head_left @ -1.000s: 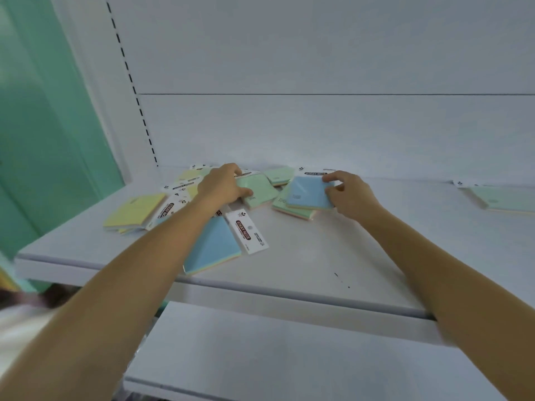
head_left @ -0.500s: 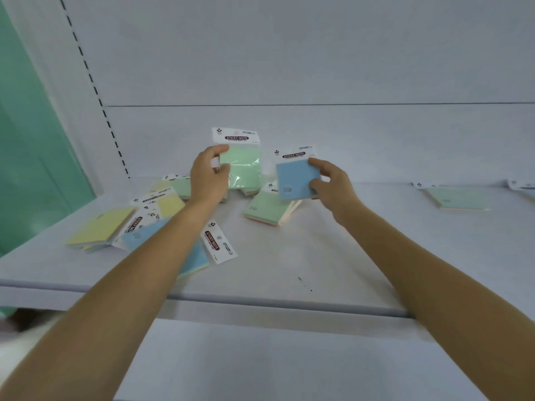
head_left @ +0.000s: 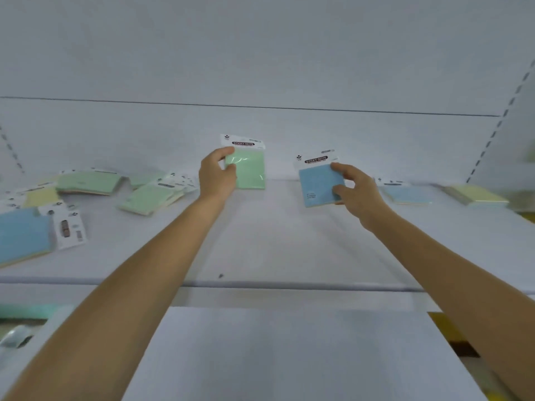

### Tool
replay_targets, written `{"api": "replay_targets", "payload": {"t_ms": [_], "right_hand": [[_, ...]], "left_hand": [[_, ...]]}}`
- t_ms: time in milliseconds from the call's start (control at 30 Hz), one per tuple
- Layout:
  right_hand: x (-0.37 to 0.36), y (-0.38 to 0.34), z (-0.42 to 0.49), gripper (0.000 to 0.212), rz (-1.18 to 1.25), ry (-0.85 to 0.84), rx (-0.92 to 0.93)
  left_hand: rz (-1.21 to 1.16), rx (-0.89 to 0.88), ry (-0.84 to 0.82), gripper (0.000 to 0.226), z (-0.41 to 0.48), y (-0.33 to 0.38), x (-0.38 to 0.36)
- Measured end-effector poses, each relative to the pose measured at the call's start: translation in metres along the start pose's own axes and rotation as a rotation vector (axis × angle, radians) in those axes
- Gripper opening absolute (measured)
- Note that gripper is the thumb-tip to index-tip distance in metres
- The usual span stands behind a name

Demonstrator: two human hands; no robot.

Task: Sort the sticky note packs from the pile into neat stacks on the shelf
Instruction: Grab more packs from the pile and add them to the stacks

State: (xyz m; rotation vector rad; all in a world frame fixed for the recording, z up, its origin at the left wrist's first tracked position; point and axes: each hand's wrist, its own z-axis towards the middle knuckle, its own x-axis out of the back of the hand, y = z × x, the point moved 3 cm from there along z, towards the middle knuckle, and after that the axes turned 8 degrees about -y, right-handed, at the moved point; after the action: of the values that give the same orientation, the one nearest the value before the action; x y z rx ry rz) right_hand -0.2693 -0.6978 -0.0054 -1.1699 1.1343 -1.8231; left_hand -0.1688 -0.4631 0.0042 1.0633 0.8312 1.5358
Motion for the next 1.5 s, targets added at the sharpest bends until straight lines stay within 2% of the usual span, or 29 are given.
{"api": "replay_targets", "payload": {"t_ms": [133, 367, 567, 733, 1000, 1100, 1200, 1333, 1400, 1500], "right_hand": [[0.061, 0.032, -0.017, 0.049, -0.023, 0.037, -0.039], [0.116, 0.065, -0.031, 0.050, -0.055, 0.077, -0.049], [0.126, 0.086, -0.034, 0.048, -0.105, 0.113, -0.033], [0.127, 0.090, -0.027, 0.048, -0.084, 0.089, -0.041], [0.131, 0.090, -0.028, 0.049, -0.083, 0.152, -0.021], [0.137, 0.089, -0.028, 0.049, 0.028, 0.240, -0.029], [0.156, 0.087, -0.019, 0.048, 0.078, 0.319, -0.052], [0.202, 0.086, 0.016, 0.047, 0.144, 0.372, -0.091], [0.215, 0.086, 0.038, 0.047, 0.147, 0.355, -0.132], [0.210, 0.089, 0.065, 0.048, 0.076, 0.259, -0.146]], "left_hand": [[0.013, 0.007, -0.062, 0.040, -0.020, 0.016, -0.068], [0.080, 0.038, -0.169, 0.042, -0.023, 0.024, -0.145], [0.169, 0.039, -0.272, 0.041, 0.003, 0.015, -0.174], [0.276, 0.124, -0.351, 0.042, 0.010, -0.004, -0.184], [0.419, 0.110, -0.399, 0.037, 0.015, -0.025, -0.187], [0.509, 0.014, -0.354, 0.038, 0.015, -0.019, -0.187], [0.599, -0.191, -0.306, 0.040, 0.008, 0.000, -0.192], [0.618, -0.419, -0.471, 0.044, -0.020, 0.034, -0.226], [0.690, -0.442, -0.572, 0.050, -0.031, 0.048, -0.245], [0.727, -0.304, -0.682, 0.056, -0.040, 0.058, -0.266]]}}
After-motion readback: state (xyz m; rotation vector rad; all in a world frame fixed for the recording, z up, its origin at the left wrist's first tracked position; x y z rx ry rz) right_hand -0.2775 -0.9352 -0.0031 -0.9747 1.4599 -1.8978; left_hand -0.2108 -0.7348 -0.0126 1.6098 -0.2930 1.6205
